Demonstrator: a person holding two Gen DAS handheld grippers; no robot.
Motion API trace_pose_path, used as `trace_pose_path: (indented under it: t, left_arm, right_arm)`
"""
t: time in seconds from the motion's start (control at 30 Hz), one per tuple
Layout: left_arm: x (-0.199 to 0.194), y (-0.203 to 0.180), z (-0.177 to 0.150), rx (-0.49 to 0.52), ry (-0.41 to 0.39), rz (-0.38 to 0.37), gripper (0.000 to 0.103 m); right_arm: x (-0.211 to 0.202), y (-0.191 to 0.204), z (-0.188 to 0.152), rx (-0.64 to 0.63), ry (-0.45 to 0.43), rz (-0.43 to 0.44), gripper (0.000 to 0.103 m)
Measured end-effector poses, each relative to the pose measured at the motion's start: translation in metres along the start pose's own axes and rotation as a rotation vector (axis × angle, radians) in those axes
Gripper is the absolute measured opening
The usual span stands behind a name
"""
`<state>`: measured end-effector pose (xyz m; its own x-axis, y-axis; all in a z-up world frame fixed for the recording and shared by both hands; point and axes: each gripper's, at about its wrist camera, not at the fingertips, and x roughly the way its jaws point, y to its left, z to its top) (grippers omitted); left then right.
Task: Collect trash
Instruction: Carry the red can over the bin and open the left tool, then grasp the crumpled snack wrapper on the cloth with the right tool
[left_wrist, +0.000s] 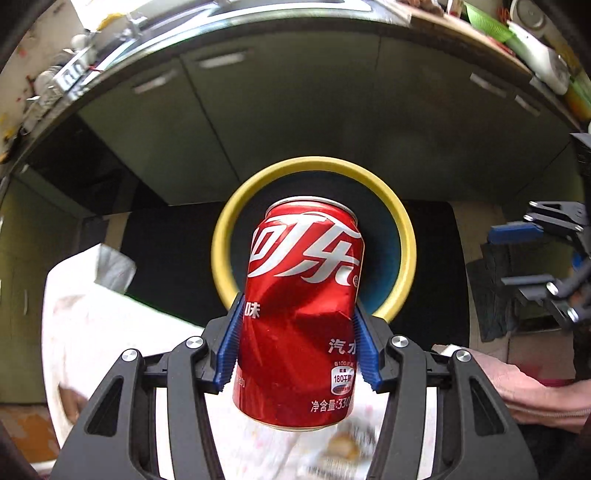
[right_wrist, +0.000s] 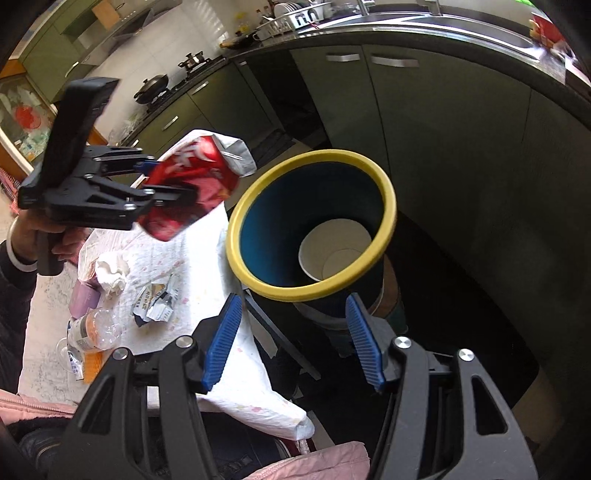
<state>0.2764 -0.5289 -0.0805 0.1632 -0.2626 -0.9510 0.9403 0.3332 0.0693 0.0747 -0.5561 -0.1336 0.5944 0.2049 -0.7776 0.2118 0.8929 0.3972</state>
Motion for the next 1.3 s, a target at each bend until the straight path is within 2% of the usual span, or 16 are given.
trace_pose_path:
  t: [0.17, 0.23, 0.27, 0.3, 0.47, 0.57, 0.77, 1.0, 1.17, 1.3]
  left_arm:
    - [0.044, -0.003, 0.036, 0.0, 0.021, -0.011, 0.053]
    - [0.053, -0.002, 0.042, -0.016, 0.017, 0.0, 0.06]
    - [0.054, -0.001, 0.044, -0.021, 0.011, 0.003, 0.067]
    - [0.052, 0.001, 0.044, -0.028, 0.002, 0.008, 0.069]
    - [0.022, 0.004, 0.023, -0.067, -0.034, 0.022, 0.074]
    - [-0.012, 0.0, -0.004, -0.101, -0.077, 0.028, 0.077]
    - [-0.1, -0.007, -0.071, -0.178, -0.218, 0.058, 0.083]
    - [-0.2, -0.004, -0.181, -0.378, -0.414, 0.137, 0.092]
    - [-0.24, -0.008, -0.269, -0.517, -0.524, 0.252, 0.095]
    - [-0.249, -0.014, -0.341, -0.626, -0.547, 0.322, 0.095]
  right_arm:
    - [0.003, -0.012, 0.0, 0.035, 0.008, -0.01, 0.058]
    - [0.004, -0.015, 0.0, 0.042, 0.009, -0.012, 0.06]
    - [0.005, -0.015, 0.0, 0.043, 0.01, -0.012, 0.06]
    - [0.005, -0.015, 0.0, 0.043, 0.01, -0.009, 0.061]
    - [0.008, -0.008, 0.001, 0.023, 0.014, 0.011, 0.061]
    - [0.01, 0.0, -0.002, 0.001, 0.021, 0.031, 0.061]
    - [0.011, 0.022, -0.009, -0.052, 0.026, 0.072, 0.061]
    - [0.014, 0.061, -0.011, -0.136, 0.026, 0.106, 0.061]
    - [0.018, 0.097, -0.012, -0.194, 0.046, 0.117, 0.061]
    - [0.032, 0.129, -0.011, -0.257, 0.088, 0.102, 0.056]
